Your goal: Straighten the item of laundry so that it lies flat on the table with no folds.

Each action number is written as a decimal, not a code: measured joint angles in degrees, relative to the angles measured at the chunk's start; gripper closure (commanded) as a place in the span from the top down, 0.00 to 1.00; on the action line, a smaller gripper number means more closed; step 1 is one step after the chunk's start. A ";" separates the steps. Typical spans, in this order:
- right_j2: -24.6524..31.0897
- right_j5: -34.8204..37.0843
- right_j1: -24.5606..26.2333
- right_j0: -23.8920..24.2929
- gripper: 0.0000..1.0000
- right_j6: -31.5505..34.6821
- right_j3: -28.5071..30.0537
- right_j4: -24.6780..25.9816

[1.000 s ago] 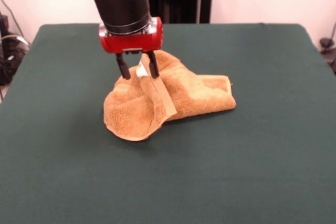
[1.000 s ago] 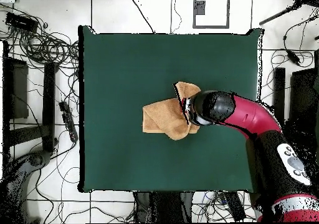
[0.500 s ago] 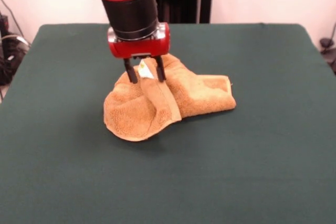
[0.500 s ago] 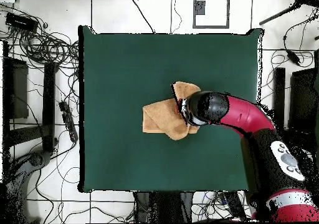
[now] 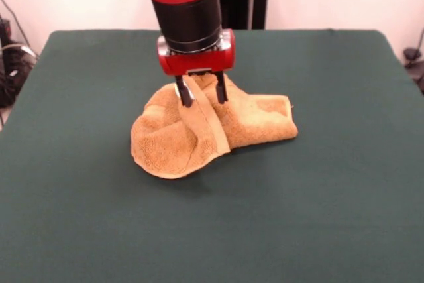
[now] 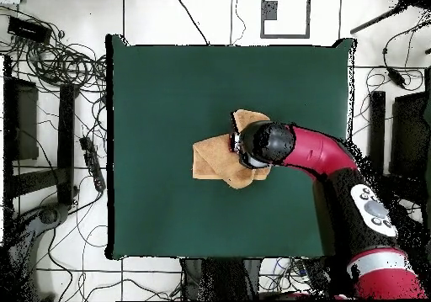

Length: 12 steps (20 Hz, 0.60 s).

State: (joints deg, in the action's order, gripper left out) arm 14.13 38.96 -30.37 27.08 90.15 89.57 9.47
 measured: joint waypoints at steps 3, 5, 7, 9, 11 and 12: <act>-0.06 -0.01 0.01 -0.22 1.00 0.00 0.00 0.07; -0.43 -0.27 0.15 -0.76 1.00 0.00 -0.10 0.37; -1.36 -1.23 0.80 -1.93 1.00 0.00 -0.49 1.09; -3.01 -2.82 1.81 -3.83 1.00 0.00 -1.29 2.76; -4.10 -3.80 2.53 -5.07 1.00 0.00 -1.84 3.91; -5.08 -4.82 3.26 -6.28 1.00 0.00 -2.41 5.23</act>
State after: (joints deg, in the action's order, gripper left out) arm 9.05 34.13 -27.11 20.79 90.15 87.16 14.70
